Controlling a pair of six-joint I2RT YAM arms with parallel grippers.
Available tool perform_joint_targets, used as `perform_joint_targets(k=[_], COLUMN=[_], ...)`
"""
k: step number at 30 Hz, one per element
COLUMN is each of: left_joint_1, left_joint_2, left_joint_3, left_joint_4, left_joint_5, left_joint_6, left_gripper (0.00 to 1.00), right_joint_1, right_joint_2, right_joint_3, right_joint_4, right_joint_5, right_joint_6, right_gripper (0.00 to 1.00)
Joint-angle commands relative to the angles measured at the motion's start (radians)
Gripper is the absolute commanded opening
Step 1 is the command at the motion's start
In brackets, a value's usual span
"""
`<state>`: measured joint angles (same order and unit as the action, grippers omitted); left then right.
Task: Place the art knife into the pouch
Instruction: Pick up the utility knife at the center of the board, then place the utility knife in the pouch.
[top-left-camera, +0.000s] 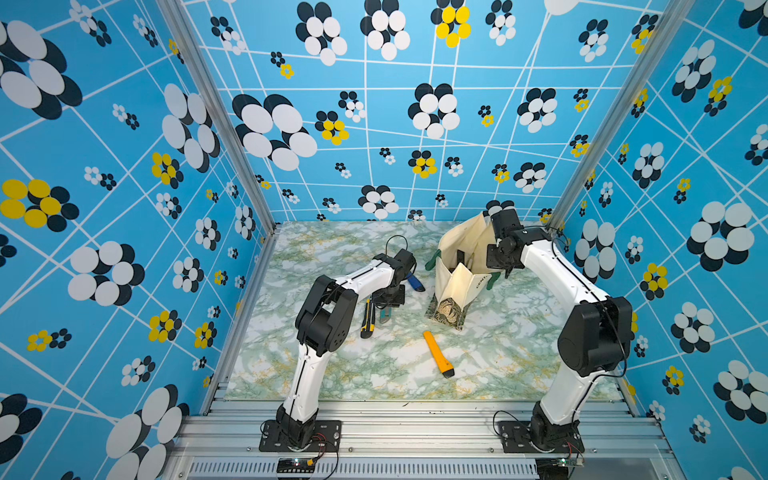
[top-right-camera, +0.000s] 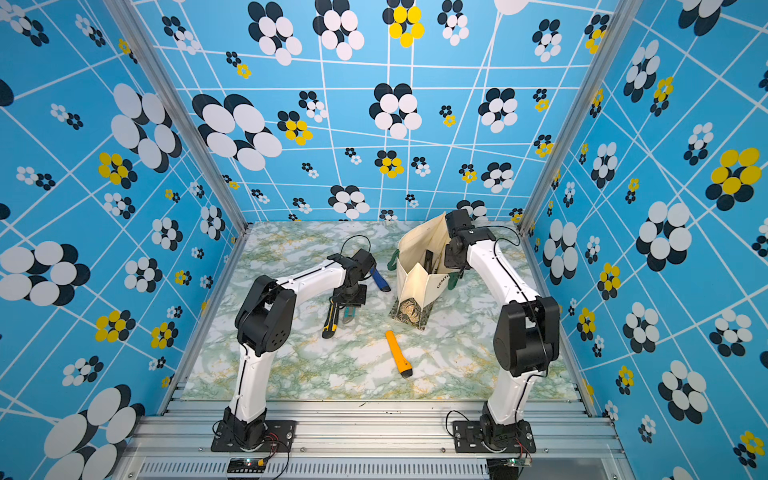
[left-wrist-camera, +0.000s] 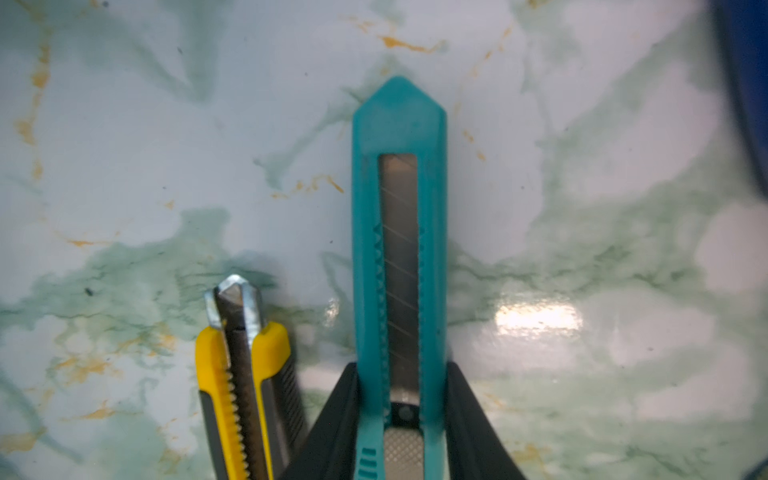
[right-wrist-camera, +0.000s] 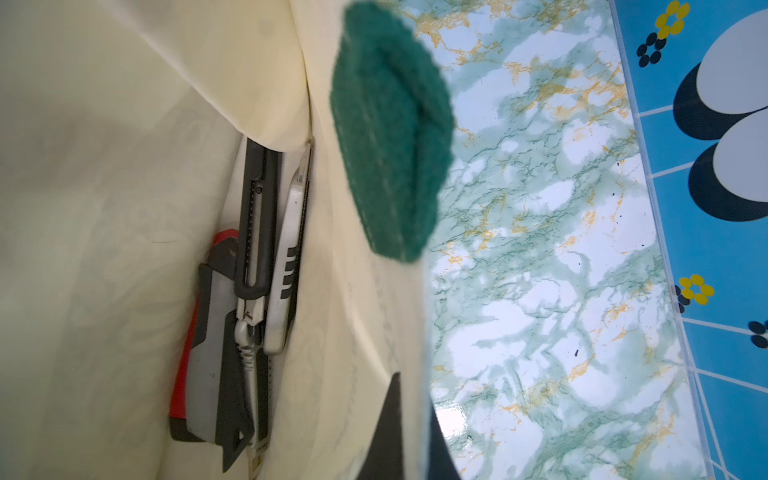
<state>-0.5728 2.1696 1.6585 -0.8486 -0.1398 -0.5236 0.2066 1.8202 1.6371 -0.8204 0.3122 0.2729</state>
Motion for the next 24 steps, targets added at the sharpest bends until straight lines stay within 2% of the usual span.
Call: perform_joint_targets(k=[1, 12, 17, 24], left_joint_1=[0.005, 0.006, -0.019, -0.088], left_joint_2=[-0.037, -0.118, -0.114, -0.054], left_joint_3=[0.065, 0.380, 0.539, 0.638], left_joint_4=[-0.017, 0.079, 0.174, 0.348], left_joint_5=[-0.022, 0.046, 0.141, 0.271], left_joint_6=[0.033, 0.096, 0.130, 0.121], left_gripper=[0.25, 0.24, 0.25, 0.25], right_joint_1=[-0.007, -0.006, -0.002, 0.012], right_joint_2=[0.014, 0.028, 0.032, 0.029], right_joint_3=[0.039, 0.044, 0.051, 0.040], right_joint_4=[-0.001, 0.020, 0.024, 0.054], right_joint_5=[0.029, -0.025, -0.046, -0.088], right_joint_6=[0.006, 0.008, 0.008, 0.013], right_gripper=[0.00, 0.00, 0.00, 0.00])
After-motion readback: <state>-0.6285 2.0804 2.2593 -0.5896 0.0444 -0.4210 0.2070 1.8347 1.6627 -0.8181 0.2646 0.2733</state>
